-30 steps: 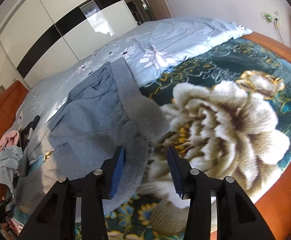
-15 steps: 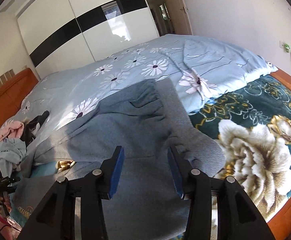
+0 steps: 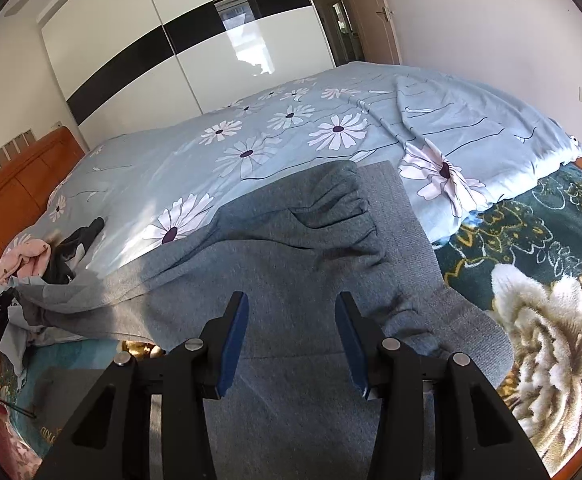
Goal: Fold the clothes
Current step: 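Grasp the pant leg with the left tool and pull it straight along the bed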
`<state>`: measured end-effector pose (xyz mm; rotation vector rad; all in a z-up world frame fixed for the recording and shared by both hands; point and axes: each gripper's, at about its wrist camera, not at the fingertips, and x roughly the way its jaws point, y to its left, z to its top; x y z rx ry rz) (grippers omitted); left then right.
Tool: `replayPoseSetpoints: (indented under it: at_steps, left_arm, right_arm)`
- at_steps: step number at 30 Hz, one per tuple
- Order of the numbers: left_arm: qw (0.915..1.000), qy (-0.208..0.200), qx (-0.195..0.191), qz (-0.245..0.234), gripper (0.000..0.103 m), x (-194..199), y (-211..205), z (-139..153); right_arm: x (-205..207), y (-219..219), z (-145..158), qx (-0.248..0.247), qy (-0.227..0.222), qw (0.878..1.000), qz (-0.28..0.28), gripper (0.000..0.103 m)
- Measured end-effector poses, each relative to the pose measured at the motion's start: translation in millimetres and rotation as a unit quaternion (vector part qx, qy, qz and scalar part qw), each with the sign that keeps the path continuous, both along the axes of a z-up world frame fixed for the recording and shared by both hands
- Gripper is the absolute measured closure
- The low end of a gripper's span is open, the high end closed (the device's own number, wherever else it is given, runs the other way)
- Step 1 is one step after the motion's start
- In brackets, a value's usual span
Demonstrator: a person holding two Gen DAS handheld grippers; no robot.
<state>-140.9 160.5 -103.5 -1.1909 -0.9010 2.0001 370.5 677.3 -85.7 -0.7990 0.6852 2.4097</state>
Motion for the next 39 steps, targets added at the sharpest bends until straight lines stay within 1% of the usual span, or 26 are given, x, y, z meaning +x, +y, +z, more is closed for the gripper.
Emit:
replayPoseSetpoints:
  at_steps: [2,4,5,6,7,8,9,10,11,13,17,20,21,22,23,24,26,28,30,31,33,34,35,37,38,39]
  left_arm:
    - [0.9992,-0.01,-0.035,0.02,0.096,-21.0,10.4,-4.5]
    - [0.9968,-0.019,-0.069,0.035,0.087,-37.7,20.4,-9.3]
    - [0.9959,-0.017,-0.083,0.031,0.077,-35.4,24.1,-11.6]
    - [0.9947,-0.005,-0.099,0.026,0.07,-27.7,27.3,-12.0]
    - [0.9923,0.012,-0.121,0.022,0.066,-16.3,30.6,-11.3]
    - [0.9891,0.029,-0.143,0.017,0.056,-4.9,34.0,-10.6]
    - [0.985,0.042,-0.167,0.014,0.049,6.1,36.4,-11.3]
    - [0.98,0.05,-0.192,0.011,0.047,16.7,37.5,-14.1]
    - [0.9762,0.049,-0.211,0.009,0.047,25.1,37.8,-18.8]
    - [0.9749,0.025,-0.221,0.005,0.047,34.0,36.4,-34.4]
    - [0.9776,-0.015,-0.209,0.014,0.047,33.5,38.5,-58.0]
    - [0.9805,-0.034,-0.191,0.027,0.049,31.1,38.3,-68.5]
    - [0.9821,-0.036,-0.182,0.031,0.049,32.3,35.8,-67.6]
    - [0.9836,-0.029,-0.175,0.034,0.054,33.8,34.2,-64.2]
    - [0.985,-0.023,-0.167,0.037,0.085,35.3,32.5,-60.7]
    - [0.9863,-0.016,-0.159,0.04,0.092,36.7,30.9,-57.3]
    - [0.9875,0.011,-0.151,0.044,0.093,41.8,28.3,-44.2]
    - [0.9867,0.04,-0.145,0.063,0.094,46.4,18.6,-27.8]
    - [0.9841,0.053,-0.146,0.086,0.094,47.8,4.5,-20.6]
    - [0.9817,0.054,-0.165,0.079,0.094,45.6,5.7,-23.3]
    - [0.9773,0.045,-0.202,0.045,0.093,44.2,13.8,-34.0]
    - [0.9755,0.039,-0.214,0.031,0.092,44.0,17.2,-39.0]
    - [0.9756,0.032,-0.216,0.023,0.089,45.4,17.7,-42.2]
    - [0.9746,0.027,-0.222,0.012,0.077,50.7,15.9,-41.0]
    - [0.9734,0.027,-0.227,0.005,0.065,54.4,15.1,-39.0]
    - [0.9713,0.03,-0.236,-0.003,0.057,60.3,13.4,-35.7]
  right_arm:
    - [-3.4,2.9,-4.4,-0.006,0.0,1.0,-0.003,0.056]
    - [-5.7,4.8,-8.7,-0.01,-0.006,1.0,-0.002,0.056]
    - [-5.6,5.0,-10.1,-0.008,-0.01,1.0,-0.001,0.056]
    - [-5.0,5.1,-11.2,-0.006,-0.015,1.0,0.0,0.056]
    - [-3.9,5.3,-11.7,-0.006,-0.015,1.0,-0.001,0.056]
    - [-2.5,5.6,-11.9,-0.007,-0.014,1.0,-0.002,0.056]
    - [-1.2,5.9,-12.2,-0.008,-0.013,1.0,-0.003,0.056]
    - [0.2,6.3,-12.4,-0.009,-0.012,1.0,-0.004,0.056]
    - [1.5,6.6,-12.6,-0.01,-0.011,1.0,-0.005,0.056]
    - [4.2,7.2,-13.1,-0.011,-0.009,1.0,-0.007,0.056]
    - [5.5,6.2,-15.3,-0.024,-0.003,1.0,-0.006,0.056]
    - [2.4,-0.8,-15.0,-0.01,-0.014,1.0,0.004,0.056]
    - [1.6,-2.8,-15.0,-0.005,-0.018,1.0,0.007,0.056]
    - [1.2,-3.7,-15.2,-0.003,-0.021,1.0,0.01,0.056]
    - [1.2,-3.8,-15.6,-0.004,-0.023,1.0,0.01,0.056]
    - [1.3,-3.3,-15.9,-0.005,-0.023,1.0,0.01,0.056]
    - [1.7,-0.5,-16.6,-0.008,-0.021,1.0,0.008,0.056]
    - [1.4,2.2,-16.7,-0.008,-0.022,1.0,0.007,0.056]
    - [1.1,4.3,-15.9,-0.003,-0.025,1.0,0.007,0.056]
    - [0.9,5.3,-15.5,-0.001,-0.026,1.0,0.008,0.056]
    - [-2.9,10.7,-13.7,0.008,-0.032,0.999,0.012,0.056]
    - [-7.1,15.0,-12.3,0.011,-0.036,0.999,0.014,0.056]
    - [-12.1,19.7,-10.7,0.014,-0.04,0.999,0.016,0.056]
    - [-26.2,30.1,-4.6,0.021,-0.046,0.998,0.027,0.056]
    - [-34.6,35.0,-0.4,0.026,-0.05,0.998,0.034,0.056]
    - [-43.1,39.9,3.8,0.031,-0.054,0.997,0.041,0.056]
